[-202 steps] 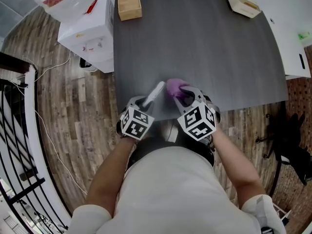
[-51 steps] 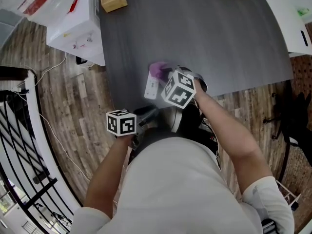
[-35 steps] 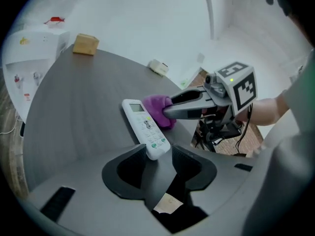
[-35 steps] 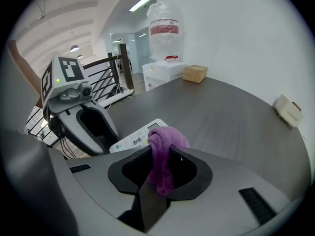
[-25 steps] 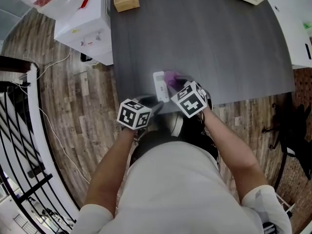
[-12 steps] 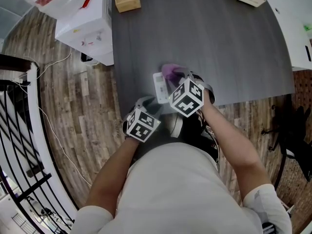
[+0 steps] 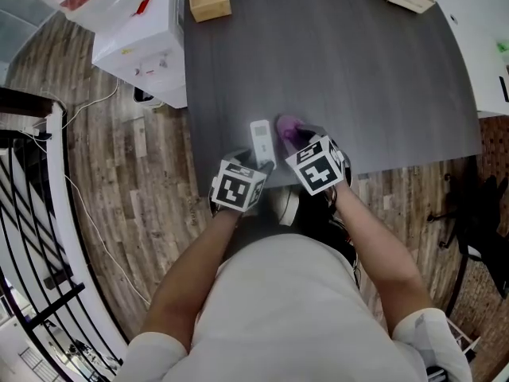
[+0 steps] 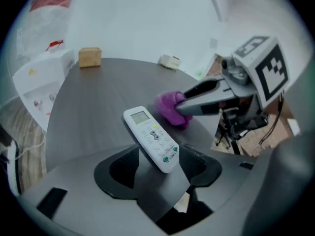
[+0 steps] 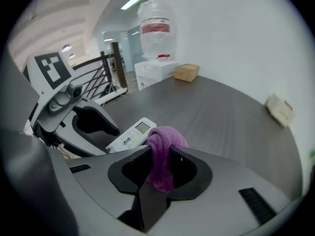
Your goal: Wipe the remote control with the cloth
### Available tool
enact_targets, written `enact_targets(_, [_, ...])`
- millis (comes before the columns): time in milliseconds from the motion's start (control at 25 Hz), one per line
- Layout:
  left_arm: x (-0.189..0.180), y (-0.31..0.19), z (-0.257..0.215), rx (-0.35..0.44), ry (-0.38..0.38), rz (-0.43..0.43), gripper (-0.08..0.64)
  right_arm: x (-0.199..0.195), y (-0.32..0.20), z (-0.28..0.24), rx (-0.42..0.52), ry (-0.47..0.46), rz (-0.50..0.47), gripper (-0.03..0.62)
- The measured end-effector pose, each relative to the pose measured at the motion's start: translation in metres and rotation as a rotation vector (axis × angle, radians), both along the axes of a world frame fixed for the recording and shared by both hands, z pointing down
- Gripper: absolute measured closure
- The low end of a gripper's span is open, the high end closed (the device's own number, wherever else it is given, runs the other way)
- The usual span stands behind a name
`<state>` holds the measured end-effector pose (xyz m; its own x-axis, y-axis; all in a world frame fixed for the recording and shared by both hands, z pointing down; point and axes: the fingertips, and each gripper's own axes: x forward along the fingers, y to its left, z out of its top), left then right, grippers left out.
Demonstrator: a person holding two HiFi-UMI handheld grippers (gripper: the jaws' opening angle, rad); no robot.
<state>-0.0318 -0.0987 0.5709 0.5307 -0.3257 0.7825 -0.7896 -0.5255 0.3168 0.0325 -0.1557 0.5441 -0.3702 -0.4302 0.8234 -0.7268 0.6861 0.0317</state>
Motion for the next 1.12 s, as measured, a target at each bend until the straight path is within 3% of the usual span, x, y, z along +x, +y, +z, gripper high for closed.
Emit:
enact_targets(200, [0.0,0.028,0.0,0.129,-0.136,0.174,0.327,-0.035,-0.019,-0.028,0.207,0.179,-0.322,0.491])
enact_targets(320, [0.0,0.029,0.01,0.175,-0.233,0.233,0.327,-0.059,-0.013,-0.016,0.213,0.27,-0.508,0.491])
enact_targets(400, [0.001,0.026,0.014,0.189,-0.252,0.25,0.327,-0.065,-0.003,-0.004,0.194,0.316,-0.586,0.491])
enact_targets(840, [-0.001,0.021,0.016,0.155,-0.201,0.241,0.327,-0.07,0.031,0.002,0.164,0.408,-0.76,0.491])
enact_targets(1000, [-0.001,0.021,0.017,0.159,-0.189,0.241,0.327,-0.07,0.048,-0.002,0.165,0.36,-0.75,0.491])
enact_targets(1120, [-0.002,0.021,0.017,0.16,-0.186,0.237,0.328,-0.068,0.064,-0.004,0.116,0.293,-0.726,0.491])
